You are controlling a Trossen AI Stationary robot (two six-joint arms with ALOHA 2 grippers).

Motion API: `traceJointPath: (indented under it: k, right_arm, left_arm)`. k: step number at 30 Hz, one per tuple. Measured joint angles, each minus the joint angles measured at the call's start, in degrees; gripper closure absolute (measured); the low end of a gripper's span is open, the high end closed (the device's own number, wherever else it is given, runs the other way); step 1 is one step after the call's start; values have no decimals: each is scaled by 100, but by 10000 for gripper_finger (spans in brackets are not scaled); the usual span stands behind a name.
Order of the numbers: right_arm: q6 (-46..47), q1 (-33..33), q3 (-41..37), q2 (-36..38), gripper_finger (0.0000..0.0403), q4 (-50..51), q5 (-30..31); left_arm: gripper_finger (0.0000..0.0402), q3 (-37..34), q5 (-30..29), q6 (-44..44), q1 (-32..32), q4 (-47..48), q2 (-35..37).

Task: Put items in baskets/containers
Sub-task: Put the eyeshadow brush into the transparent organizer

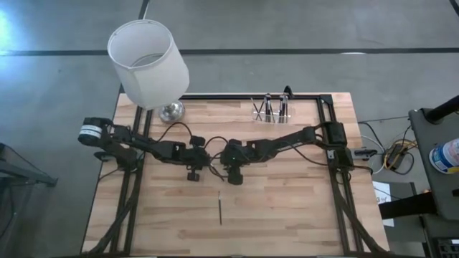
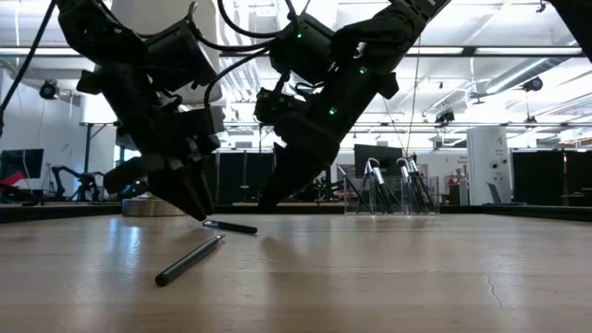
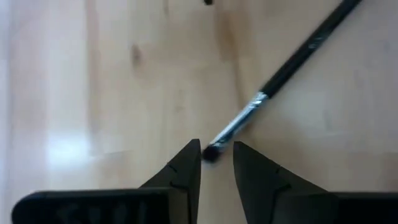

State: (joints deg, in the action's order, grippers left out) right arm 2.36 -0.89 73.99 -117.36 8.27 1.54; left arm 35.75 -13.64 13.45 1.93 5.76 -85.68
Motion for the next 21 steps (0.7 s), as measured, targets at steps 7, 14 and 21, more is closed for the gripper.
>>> traceJointPath:
  k: [7,14,21]
  right_arm:
    - [-2,2,-19,0,238,7,0]
    - [-50,0,-19,0,238,9,-3]
    - [-84,0,-19,0,238,11,-11]
  left_arm:
    - [314,11,430,211,-416,74,-8]
    - [314,11,1448,251,-661,-13,-9]
    - [314,-15,1483,221,-671,-19,-187]
